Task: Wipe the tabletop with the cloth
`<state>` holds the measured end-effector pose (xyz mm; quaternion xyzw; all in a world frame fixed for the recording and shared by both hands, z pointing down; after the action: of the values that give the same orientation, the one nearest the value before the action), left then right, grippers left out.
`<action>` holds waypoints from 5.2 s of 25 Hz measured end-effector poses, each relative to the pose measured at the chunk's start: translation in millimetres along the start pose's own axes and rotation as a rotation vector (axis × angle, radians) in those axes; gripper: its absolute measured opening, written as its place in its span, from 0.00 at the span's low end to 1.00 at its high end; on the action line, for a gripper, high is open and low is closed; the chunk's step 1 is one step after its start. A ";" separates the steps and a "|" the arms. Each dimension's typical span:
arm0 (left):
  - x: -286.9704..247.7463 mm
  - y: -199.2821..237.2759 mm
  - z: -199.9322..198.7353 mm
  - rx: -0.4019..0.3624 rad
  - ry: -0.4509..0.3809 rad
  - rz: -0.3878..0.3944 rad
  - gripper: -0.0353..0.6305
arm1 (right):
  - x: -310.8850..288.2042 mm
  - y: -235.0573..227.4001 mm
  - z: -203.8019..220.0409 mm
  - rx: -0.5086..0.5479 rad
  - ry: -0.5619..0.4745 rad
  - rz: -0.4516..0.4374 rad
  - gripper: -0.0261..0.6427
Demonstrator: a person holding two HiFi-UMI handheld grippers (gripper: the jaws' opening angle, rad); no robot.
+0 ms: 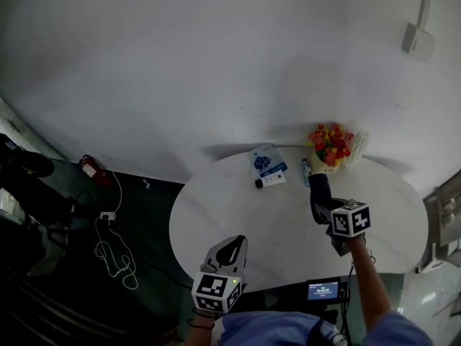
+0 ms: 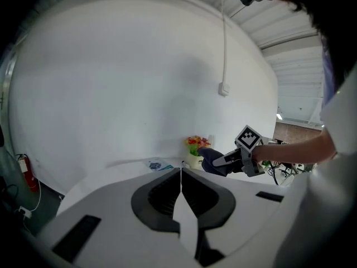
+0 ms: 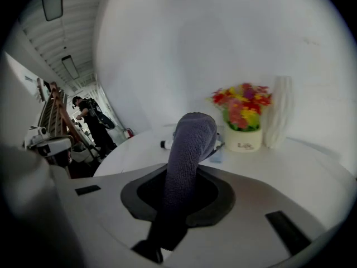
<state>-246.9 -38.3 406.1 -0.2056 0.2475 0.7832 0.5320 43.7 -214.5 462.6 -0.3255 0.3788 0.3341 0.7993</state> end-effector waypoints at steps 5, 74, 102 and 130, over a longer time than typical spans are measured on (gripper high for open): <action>29.2 63.8 17.6 0.042 0.008 -0.039 0.08 | -58.3 97.9 -43.4 0.069 -0.001 -0.103 0.15; -128.2 -167.2 -21.7 -0.140 0.154 0.267 0.08 | 10.5 -162.3 128.3 -0.261 0.114 0.060 0.15; -170.1 -252.0 -30.5 -0.208 0.229 0.291 0.08 | 187.7 -413.1 292.7 -0.527 0.110 0.418 0.15; -30.0 -47.8 29.5 -0.086 0.136 0.122 0.08 | 80.9 -95.5 108.0 -0.202 0.005 0.124 0.15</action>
<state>-193.4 -27.5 439.0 -0.2655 0.2611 0.8085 0.4558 199.8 -161.7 475.7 -0.3812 0.3646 0.4186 0.7392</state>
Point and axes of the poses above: the fingertips, and each gripper's own axes: x backward along the fingers, y to its left, z out of its underside, the point moved 9 cm from there along x, backward along the fingers, and after that the axes turned 14 degrees about y, right-handed, at the moved point
